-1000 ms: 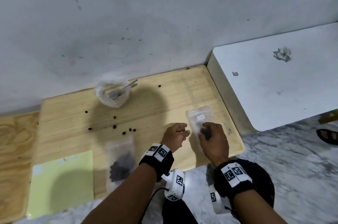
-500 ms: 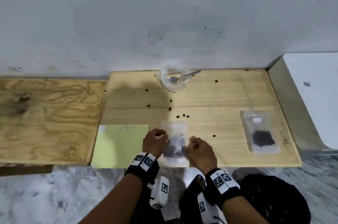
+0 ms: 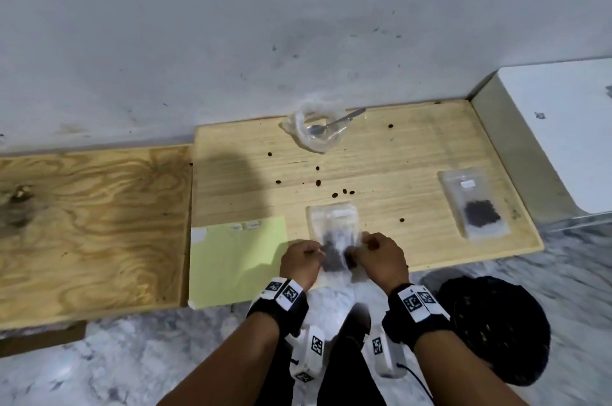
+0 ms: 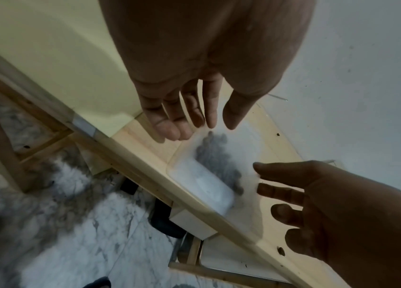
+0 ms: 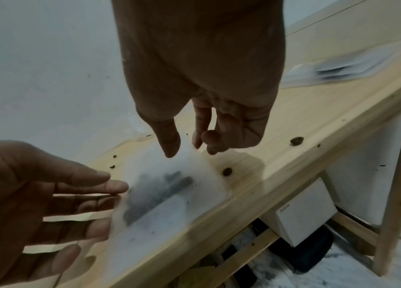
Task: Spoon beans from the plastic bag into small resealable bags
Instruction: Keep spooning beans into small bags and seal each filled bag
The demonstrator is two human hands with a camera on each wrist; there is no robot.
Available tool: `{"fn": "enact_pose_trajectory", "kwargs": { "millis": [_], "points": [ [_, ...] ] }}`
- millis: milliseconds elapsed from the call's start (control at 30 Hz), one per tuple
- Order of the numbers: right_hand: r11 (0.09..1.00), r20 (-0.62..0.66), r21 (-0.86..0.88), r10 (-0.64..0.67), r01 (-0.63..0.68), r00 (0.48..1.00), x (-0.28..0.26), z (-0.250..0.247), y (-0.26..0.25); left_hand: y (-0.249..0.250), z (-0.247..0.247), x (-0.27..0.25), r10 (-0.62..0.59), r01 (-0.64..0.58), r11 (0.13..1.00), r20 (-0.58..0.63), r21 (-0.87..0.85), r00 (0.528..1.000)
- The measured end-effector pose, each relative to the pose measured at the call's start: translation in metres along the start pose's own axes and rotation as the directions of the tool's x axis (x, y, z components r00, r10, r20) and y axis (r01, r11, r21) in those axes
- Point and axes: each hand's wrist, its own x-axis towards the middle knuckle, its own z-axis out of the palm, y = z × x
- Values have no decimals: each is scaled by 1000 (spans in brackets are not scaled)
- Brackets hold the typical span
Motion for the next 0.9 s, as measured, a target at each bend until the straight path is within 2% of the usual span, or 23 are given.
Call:
{"fn": "enact_pose_trajectory", "kwargs": {
  "millis": [67,200,333,433,567,633,767,900],
  "points": [
    [998,-35,60,-21,23,999,-2,-1,0,3,-2,-2,42,-42,999,-37,-9,998],
    [982,-63,155,-99,108,993,-2,-3,-5,19,-10,-15,111,-129,980,-123,-151,986],
    [956,48,221,-207,191,977,-5,14,-32,30,-39,-25,132,-178,920,-152,-348,980],
    [931,143,248,-307,267,941,-13,40,-63,22,-77,-20,96,-177,909,-224,-377,970],
    [929,219,242,-332,279,918,-18,82,-95,4,-137,-17,13,-192,831,-326,-522,945],
    [932,214,199,-342,302,915,-20,106,-105,-8,-171,-14,-37,-201,791,-372,-578,927],
    [926,135,3,-375,378,917,-20,145,-118,-31,-232,-3,-119,-236,690,-429,-684,896],
    [924,84,-146,-345,354,935,-18,166,-130,-44,-267,6,-141,-213,715,-435,-666,889]
  ]
}}
